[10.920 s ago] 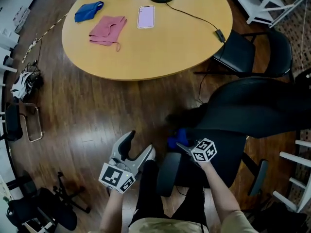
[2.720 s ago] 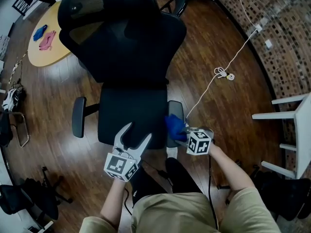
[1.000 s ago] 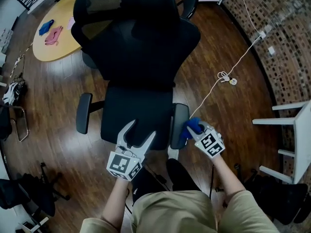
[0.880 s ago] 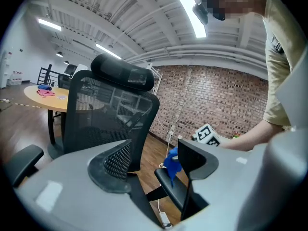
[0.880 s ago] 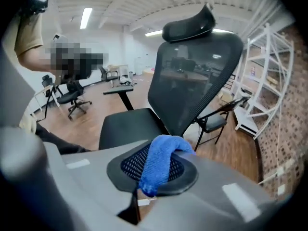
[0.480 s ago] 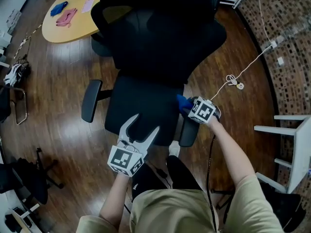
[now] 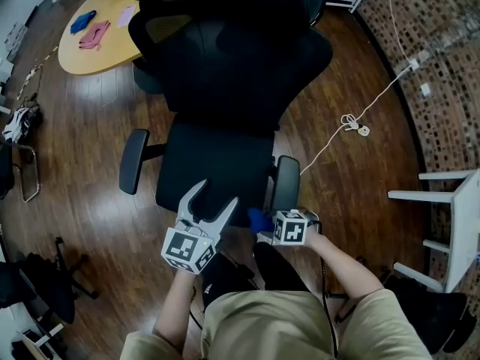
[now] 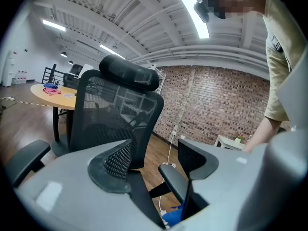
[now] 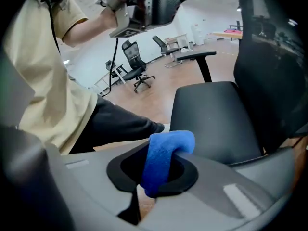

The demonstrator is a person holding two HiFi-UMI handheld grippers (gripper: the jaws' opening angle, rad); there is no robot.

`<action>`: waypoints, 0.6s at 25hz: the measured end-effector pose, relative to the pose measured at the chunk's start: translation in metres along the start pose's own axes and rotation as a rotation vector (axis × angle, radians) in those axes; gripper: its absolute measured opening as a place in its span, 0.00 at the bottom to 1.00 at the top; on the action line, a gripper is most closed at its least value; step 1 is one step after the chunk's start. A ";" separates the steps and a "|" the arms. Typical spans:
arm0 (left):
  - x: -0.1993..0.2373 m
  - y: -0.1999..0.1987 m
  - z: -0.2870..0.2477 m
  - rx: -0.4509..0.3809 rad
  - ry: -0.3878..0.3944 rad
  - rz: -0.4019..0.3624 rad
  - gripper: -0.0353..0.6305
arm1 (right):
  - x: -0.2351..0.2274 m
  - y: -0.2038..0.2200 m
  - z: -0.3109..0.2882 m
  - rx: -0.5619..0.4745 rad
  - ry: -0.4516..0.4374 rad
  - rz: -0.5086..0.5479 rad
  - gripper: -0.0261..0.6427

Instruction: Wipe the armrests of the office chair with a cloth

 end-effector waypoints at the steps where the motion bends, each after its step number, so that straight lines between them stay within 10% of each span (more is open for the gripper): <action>1: 0.000 0.000 0.000 0.000 -0.003 0.002 0.47 | 0.009 0.003 -0.003 0.018 -0.012 0.016 0.07; 15: -0.019 0.005 -0.022 0.024 0.016 -0.008 0.47 | -0.030 0.124 0.061 0.084 0.121 -0.198 0.07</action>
Point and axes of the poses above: the fingertips, and each gripper's own axes: z backward along the fingers, x to its left, y out of its underside, the point moved 2 cm from there along z, backward along the fingers, and after that the axes turned 4 degrees about -y, right-handed, at the moved point
